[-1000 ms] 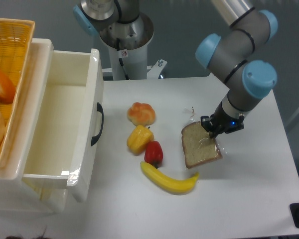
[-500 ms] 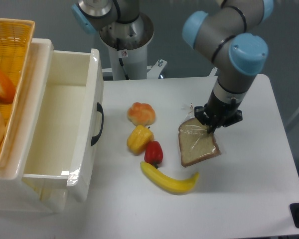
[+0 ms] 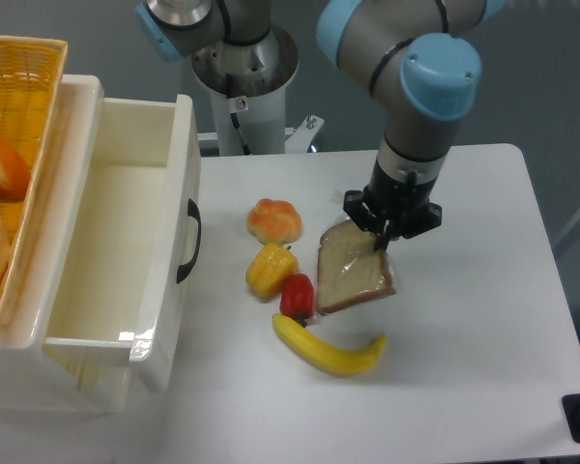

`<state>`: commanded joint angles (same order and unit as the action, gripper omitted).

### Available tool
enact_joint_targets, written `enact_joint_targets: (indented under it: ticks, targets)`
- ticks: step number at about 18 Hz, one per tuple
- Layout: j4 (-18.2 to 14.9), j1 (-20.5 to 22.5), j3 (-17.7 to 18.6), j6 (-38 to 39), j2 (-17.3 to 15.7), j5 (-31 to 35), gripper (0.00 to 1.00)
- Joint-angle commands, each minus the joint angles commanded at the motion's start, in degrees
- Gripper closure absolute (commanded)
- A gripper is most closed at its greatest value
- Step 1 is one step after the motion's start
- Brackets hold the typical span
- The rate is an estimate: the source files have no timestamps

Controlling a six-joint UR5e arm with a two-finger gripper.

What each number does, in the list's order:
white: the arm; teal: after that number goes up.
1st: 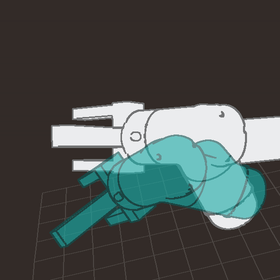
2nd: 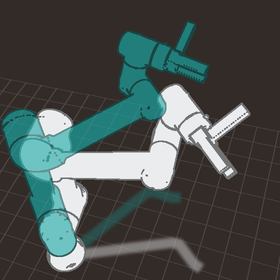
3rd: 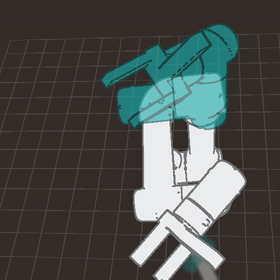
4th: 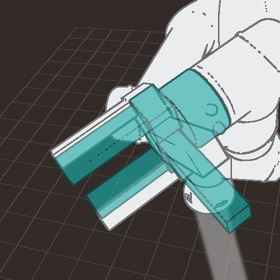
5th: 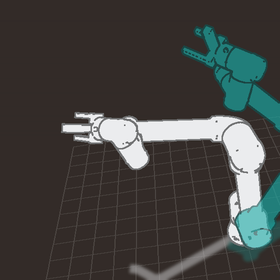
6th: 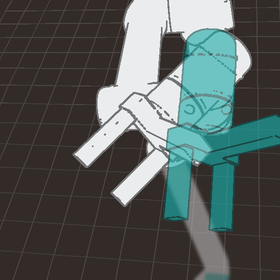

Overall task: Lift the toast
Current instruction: 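Lift the bagged toast up off the table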

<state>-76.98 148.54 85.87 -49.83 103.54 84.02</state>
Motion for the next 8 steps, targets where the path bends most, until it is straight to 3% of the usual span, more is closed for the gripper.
enact_joint_targets:
  ticks: [8]
  targets:
    - [-1.2,-0.1,0.3,-0.2,-0.2,0.1,1.0]
